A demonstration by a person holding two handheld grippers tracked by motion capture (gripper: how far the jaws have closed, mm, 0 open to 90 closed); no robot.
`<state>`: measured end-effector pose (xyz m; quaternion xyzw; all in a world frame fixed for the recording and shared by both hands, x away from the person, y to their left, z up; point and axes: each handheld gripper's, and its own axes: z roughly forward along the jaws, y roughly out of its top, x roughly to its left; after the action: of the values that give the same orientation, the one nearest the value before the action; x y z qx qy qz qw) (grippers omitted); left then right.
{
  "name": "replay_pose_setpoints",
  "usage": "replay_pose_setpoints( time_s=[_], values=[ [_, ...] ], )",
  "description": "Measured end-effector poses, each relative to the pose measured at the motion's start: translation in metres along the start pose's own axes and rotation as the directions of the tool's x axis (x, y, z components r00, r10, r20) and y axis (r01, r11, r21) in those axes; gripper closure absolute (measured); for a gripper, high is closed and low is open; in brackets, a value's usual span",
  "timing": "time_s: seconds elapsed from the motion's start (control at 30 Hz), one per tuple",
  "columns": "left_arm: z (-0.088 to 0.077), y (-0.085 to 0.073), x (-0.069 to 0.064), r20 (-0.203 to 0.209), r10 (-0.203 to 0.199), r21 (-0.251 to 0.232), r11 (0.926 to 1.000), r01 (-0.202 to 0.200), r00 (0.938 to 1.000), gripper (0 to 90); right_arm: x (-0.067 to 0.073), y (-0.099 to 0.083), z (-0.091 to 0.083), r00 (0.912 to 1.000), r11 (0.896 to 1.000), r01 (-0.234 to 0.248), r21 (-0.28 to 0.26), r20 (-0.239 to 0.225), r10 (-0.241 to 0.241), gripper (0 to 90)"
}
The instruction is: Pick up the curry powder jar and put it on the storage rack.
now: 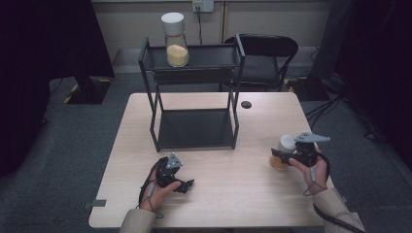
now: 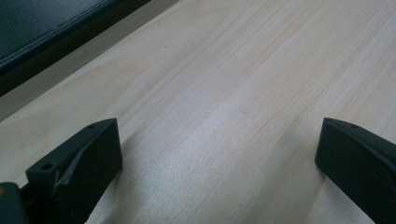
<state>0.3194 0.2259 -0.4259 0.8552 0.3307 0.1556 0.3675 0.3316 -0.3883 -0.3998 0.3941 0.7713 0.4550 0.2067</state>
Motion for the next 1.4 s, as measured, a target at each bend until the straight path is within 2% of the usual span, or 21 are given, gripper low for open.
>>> replay_pose_setpoints(
  time_s=[0.27,0.37,0.6,1.1,1.4],
  values=[
    [0.0,0.0,0.0,0.0,0.0,0.0,1.0,0.0,1.0,0.0,0.003,0.02,0.002,0.9982,0.999,0.032,0.013,-0.052,-0.031,34.4],
    [0.0,0.0,0.0,0.0,0.0,0.0,1.0,0.0,1.0,0.0,0.006,0.028,0.003,0.9964,0.998,0.054,0.022,-0.066,-0.052,34.4],
    [0.0,0.0,0.0,0.0,0.0,0.0,1.0,0.0,1.0,0.0,0.01,0.044,0.007,0.9907,0.997,0.069,0.025,-0.119,-0.066,34.6],
    [0.0,0.0,0.0,0.0,0.0,0.0,1.0,0.0,1.0,0.0,0.03,0.074,0.024,0.9713,0.992,0.114,0.046,-0.215,-0.101,34.9],
    [0.0,0.0,0.0,0.0,0.0,0.0,1.0,0.0,1.0,0.0,0.041,0.094,0.032,0.9628,0.99,0.137,0.045,-0.241,-0.123,35.0]
  ],
)
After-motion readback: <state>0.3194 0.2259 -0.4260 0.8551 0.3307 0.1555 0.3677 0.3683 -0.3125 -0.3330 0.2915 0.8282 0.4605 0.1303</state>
